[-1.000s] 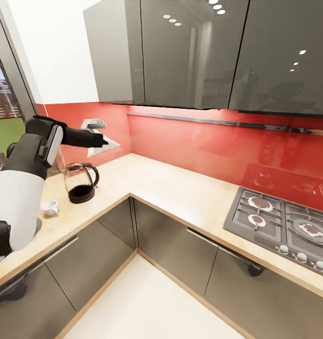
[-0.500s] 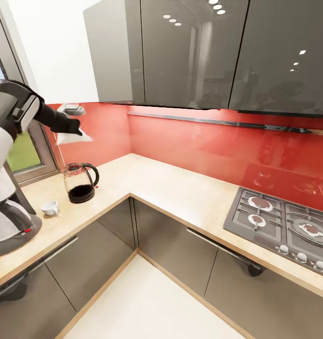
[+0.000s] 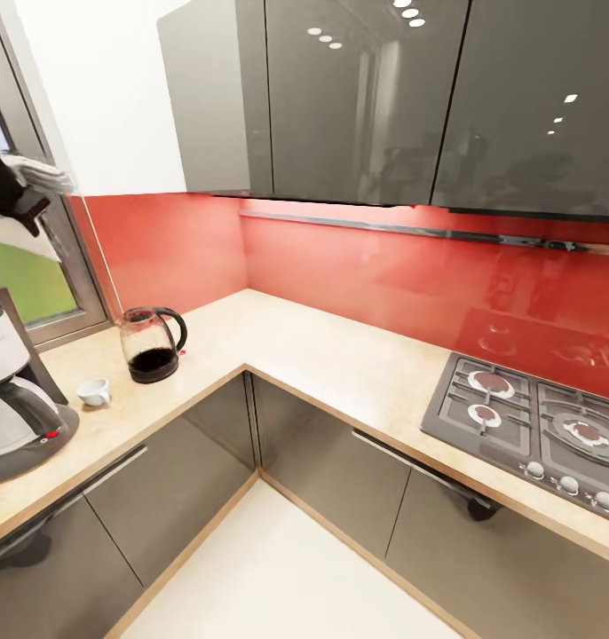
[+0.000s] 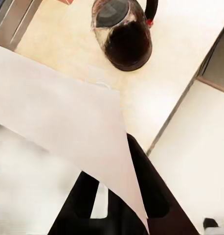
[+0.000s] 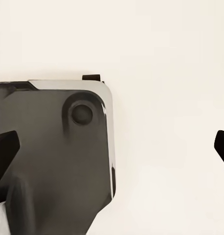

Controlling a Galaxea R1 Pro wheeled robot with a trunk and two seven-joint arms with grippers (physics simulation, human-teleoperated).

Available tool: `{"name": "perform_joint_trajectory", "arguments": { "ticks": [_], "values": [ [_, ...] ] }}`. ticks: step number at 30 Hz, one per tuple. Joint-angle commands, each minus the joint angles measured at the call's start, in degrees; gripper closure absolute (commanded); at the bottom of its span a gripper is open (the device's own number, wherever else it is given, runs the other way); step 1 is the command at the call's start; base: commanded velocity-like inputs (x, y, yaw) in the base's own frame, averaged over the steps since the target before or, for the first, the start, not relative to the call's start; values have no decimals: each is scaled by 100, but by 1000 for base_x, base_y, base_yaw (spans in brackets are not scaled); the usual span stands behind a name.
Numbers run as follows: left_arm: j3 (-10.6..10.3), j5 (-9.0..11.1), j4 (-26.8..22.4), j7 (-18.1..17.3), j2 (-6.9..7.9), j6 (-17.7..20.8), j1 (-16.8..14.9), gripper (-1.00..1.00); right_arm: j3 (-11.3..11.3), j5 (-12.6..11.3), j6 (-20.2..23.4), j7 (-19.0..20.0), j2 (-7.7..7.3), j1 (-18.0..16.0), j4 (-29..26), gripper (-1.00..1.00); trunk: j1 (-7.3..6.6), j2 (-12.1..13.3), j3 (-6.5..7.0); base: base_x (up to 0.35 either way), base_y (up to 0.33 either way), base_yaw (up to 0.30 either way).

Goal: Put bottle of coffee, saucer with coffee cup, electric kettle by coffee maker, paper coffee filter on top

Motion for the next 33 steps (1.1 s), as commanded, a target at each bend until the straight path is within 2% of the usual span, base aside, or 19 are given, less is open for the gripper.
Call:
{"name": "perform_joint_trajectory", "arguments": {
  "ticks": [1,3,6,9,17,33],
  "values": [
    [-380,-104,-8,-479,7,20,-5,100,3,-40,-21,-2,0,-5,4,-100,3,-12,-13,0,0,0],
    [-1045,-164,-20,-1258,9,3,6,100,-1,-44,-15,-6,0,-5,-9,-100,3,-12,-13,0,0,0],
    [-1557,-197,-33,-1972,11,-21,10,100,-7,-54,-13,-2,0,-5,-23,-100,3,-12,-13,0,0,0],
    [-1757,-213,-41,-1972,14,-35,17,100,-9,-59,-12,-2,6,-5,-25,-100,3,-12,-14,0,0,12],
    [-1878,-235,-61,-1972,-25,-116,20,100,-10,-62,-12,1,9,-5,-23,-100,3,-12,-49,0,0,142],
    [-1911,-247,-309,-1972,-71,-122,33,100,-9,-53,-12,1,9,-5,-11,-100,3,-12,-144,0,0,191]
  ]
}}
